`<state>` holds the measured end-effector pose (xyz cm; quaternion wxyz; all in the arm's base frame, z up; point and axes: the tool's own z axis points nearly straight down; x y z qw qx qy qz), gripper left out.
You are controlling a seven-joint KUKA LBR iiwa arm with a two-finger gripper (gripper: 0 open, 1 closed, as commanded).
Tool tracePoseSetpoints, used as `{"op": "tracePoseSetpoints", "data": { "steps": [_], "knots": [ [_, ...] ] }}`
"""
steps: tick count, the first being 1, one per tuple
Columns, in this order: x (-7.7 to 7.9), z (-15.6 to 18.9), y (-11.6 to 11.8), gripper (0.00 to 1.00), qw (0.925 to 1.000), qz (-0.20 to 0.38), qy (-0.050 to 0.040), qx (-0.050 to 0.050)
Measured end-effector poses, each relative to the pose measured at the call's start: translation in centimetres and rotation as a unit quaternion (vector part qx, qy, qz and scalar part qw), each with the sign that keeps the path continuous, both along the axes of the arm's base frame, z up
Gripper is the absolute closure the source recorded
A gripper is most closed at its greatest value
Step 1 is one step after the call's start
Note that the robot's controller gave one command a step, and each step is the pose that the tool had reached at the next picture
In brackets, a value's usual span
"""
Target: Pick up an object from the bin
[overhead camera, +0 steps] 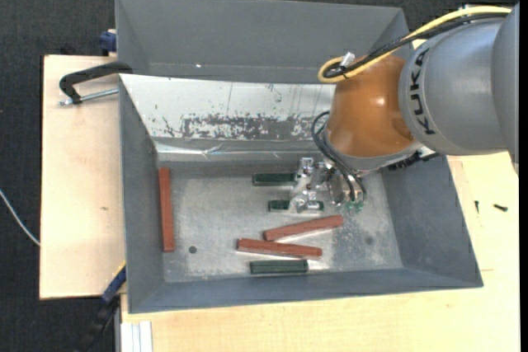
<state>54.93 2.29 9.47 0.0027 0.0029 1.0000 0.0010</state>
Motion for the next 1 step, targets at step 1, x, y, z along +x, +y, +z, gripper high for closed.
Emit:
{"op": "tracePoseSetpoints", "data": {
  "steps": [1],
  "knots": [
    [1.86, 13.9, 0.94, 1.0, 0.9999, -0.014, 0.0, 0.0]
  ]
}}
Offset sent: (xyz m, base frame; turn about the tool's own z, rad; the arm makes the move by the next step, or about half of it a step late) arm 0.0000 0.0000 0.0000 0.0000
